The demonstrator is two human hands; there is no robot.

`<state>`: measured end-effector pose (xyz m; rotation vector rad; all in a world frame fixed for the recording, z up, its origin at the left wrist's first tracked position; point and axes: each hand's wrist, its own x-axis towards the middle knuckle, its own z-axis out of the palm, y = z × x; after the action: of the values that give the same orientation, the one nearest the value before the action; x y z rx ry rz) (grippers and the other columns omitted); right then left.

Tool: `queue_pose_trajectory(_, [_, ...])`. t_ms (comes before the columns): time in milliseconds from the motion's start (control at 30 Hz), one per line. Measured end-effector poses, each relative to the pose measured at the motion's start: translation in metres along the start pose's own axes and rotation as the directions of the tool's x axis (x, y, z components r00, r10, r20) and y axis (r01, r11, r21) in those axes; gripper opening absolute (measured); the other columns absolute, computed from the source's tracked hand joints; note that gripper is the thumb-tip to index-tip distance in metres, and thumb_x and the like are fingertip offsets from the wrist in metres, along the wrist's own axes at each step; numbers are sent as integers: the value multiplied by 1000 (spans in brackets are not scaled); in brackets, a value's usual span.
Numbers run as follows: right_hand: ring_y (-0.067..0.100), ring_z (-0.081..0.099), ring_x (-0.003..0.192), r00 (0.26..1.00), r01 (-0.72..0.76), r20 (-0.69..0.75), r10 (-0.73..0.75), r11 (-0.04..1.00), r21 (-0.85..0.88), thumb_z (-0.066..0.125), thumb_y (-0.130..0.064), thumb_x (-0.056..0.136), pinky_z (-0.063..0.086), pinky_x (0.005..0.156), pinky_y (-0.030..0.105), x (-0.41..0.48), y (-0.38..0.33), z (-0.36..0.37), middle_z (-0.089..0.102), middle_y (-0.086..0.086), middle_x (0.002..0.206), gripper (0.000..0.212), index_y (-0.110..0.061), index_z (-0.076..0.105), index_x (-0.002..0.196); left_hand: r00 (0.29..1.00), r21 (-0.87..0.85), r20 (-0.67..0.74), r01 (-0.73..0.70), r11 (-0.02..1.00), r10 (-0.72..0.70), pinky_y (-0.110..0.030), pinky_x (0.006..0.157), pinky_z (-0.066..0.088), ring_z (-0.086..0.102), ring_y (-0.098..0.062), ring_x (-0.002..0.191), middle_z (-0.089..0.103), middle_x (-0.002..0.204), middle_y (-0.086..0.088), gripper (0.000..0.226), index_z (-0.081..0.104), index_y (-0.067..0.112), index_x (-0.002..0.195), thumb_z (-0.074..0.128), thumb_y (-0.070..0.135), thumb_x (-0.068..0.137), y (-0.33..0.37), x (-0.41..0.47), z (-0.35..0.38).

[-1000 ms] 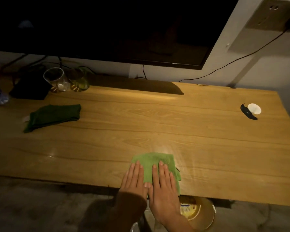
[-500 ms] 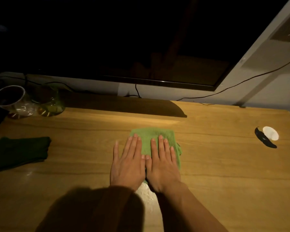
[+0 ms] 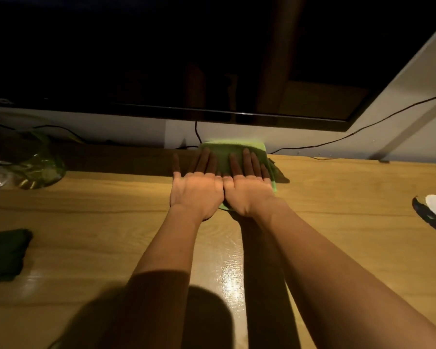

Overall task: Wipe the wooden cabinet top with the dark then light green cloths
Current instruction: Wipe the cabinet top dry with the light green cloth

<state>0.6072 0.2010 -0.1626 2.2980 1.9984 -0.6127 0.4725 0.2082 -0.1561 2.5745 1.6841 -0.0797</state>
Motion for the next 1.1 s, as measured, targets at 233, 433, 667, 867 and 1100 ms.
queue_pose_trajectory(233, [30,-6,150,982,74,-171,-82,996,-55,6,-53,98,-2,120,47,-66,20,18,-3,14,164,63,-27,5,156,991,-76,-127,37,996,-46,-67,114,-1,25,-22,146,32,156,-3,54,21,35,150,11,44,98,25,-50,10])
queue_pose_trajectory(433, [23,-29,144,993,71,-94,-72,997,-7,3,-51,99,-17,117,43,-179,46,45,-27,8,159,60,-31,-15,153,995,-117,-29,87,989,-91,-65,112,-11,-14,-17,149,-13,163,3,58,-9,39,151,-8,49,94,79,-155,21])
queue_pose_trajectory(667, [21,-39,139,994,79,-72,-77,997,17,2,-51,99,-20,116,43,-322,74,78,-36,6,155,60,-30,-20,151,993,-147,-1,117,982,-118,-63,113,-14,-16,-13,148,-13,163,7,56,-7,40,152,-2,47,97,144,-289,29])
queue_pose_trajectory(867, [25,-35,141,998,44,-47,-45,999,-27,4,-49,99,-24,111,40,-409,82,98,-31,8,157,60,-29,-18,151,989,-146,83,132,980,-120,-62,110,12,22,-19,147,25,159,3,53,30,33,150,20,44,99,182,-373,19])
queue_pose_trajectory(1100, [23,-47,133,999,22,41,-21,1000,-8,-10,-53,93,-31,106,41,-412,83,99,-49,5,146,60,-31,-37,142,985,-141,88,157,978,-145,-62,109,16,18,-15,146,30,157,1,57,35,30,148,8,42,100,188,-378,13])
